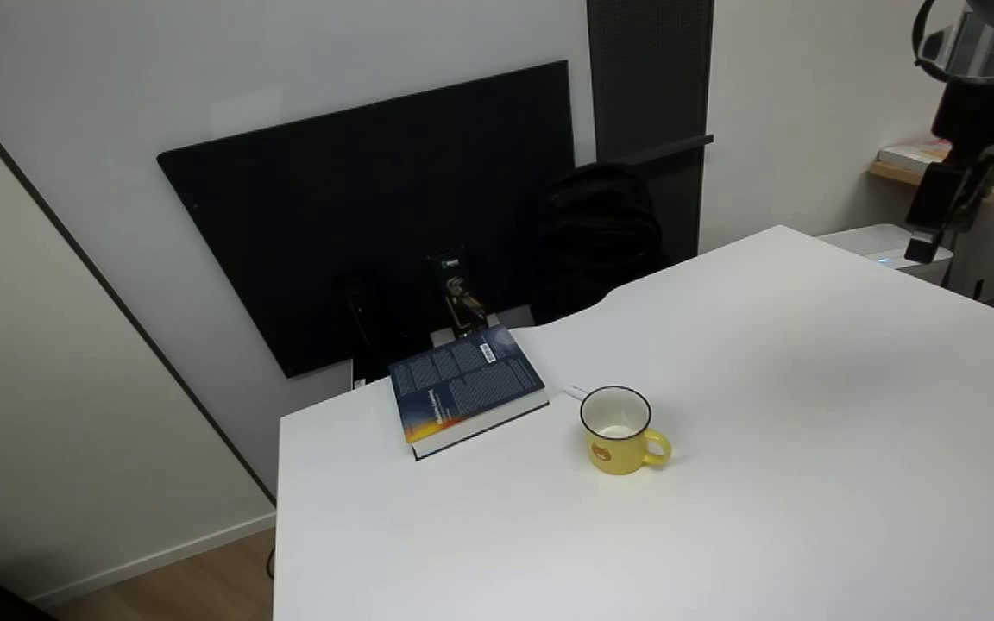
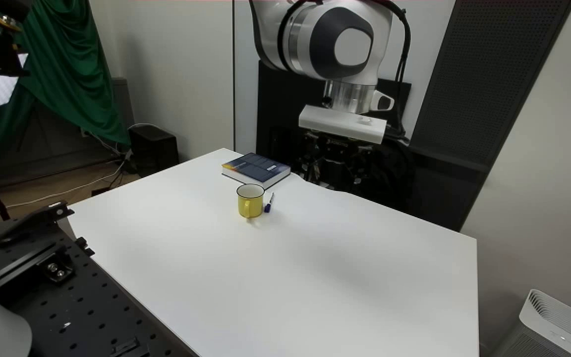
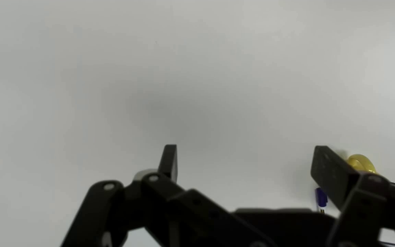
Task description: Put the marker in the mug
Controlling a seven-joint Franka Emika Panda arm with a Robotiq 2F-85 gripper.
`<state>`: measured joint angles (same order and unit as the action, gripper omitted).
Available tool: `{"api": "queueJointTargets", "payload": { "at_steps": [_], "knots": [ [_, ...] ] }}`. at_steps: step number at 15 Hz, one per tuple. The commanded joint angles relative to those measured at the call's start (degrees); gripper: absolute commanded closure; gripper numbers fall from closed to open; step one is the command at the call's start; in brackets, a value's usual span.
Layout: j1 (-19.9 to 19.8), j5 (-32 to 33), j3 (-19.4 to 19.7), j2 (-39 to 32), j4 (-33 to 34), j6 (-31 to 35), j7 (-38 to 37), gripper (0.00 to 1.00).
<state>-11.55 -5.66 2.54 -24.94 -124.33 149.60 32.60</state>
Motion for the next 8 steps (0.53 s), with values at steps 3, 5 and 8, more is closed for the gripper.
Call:
{"api": "queueJointTargets", "payload": {
  "at_steps": [3,5,8],
  "knots": [
    [-1.63,1.4,-1.83,-0.69,0.86,-1.19,0.51,0.0],
    [-0.57,3.26,-1.87,-4.24,3.4,-1.35,0.04,0.0],
    [0.87,6.83,-2.36,-9.53,6.66,-0.87,-1.02,0.0]
  ]
}}
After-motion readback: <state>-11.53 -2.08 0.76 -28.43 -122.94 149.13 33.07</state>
